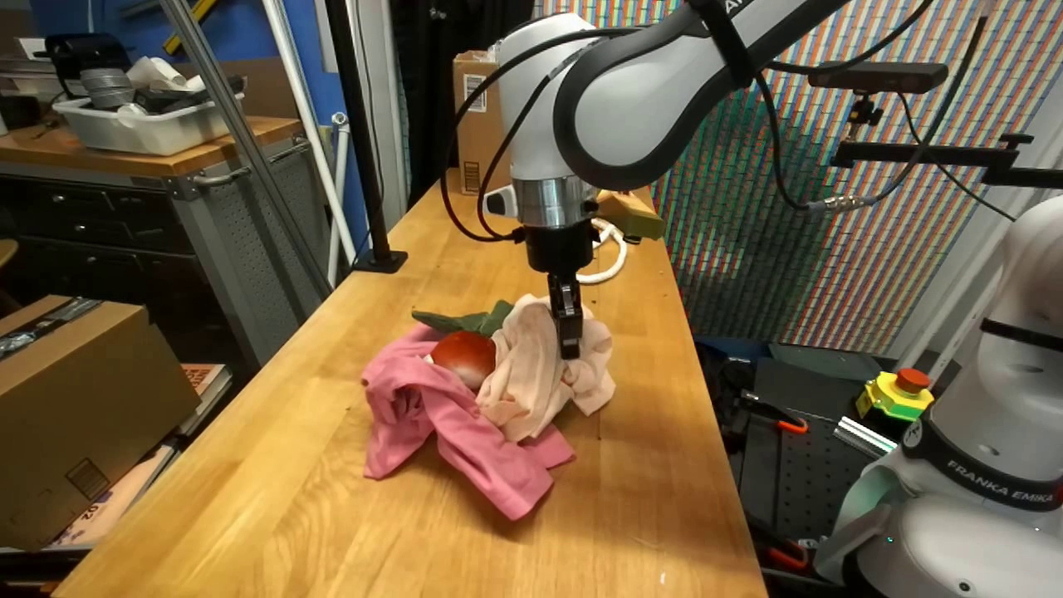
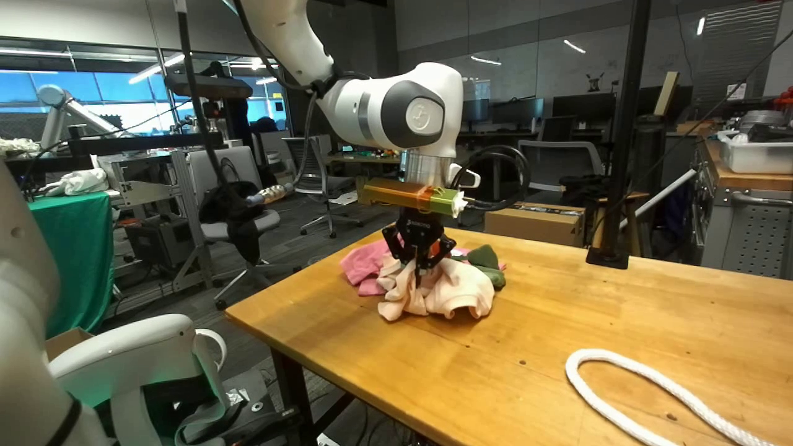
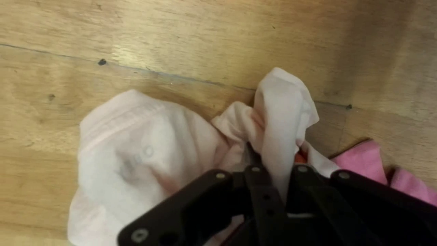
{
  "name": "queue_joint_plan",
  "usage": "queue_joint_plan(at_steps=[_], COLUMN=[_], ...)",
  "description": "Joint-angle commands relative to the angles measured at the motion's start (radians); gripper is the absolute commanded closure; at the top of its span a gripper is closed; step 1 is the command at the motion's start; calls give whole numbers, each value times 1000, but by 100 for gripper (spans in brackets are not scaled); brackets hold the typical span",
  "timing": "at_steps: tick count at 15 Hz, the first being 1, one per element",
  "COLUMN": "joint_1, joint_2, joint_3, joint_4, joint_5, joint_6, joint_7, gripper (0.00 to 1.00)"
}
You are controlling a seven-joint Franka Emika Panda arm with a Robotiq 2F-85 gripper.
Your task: Separate the objects on the table.
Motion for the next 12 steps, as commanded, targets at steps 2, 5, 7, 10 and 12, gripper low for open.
queue_joint_plan(at_steps=[2, 5, 7, 10, 12], joint_1=[-10, -15, -16, -17, -22], joint_2=[-65, -124, -171, -223, -236], joint_3=[-10, -19, -25, -36, -39], joint_4=[-13, -7, -9, 1, 8], joint_5=[-7, -22, -13, -4, -19], joint_6=[18, 38, 80, 150, 214], joint_7=[23, 51, 78, 137, 194], gripper=[98, 98, 98, 98, 98])
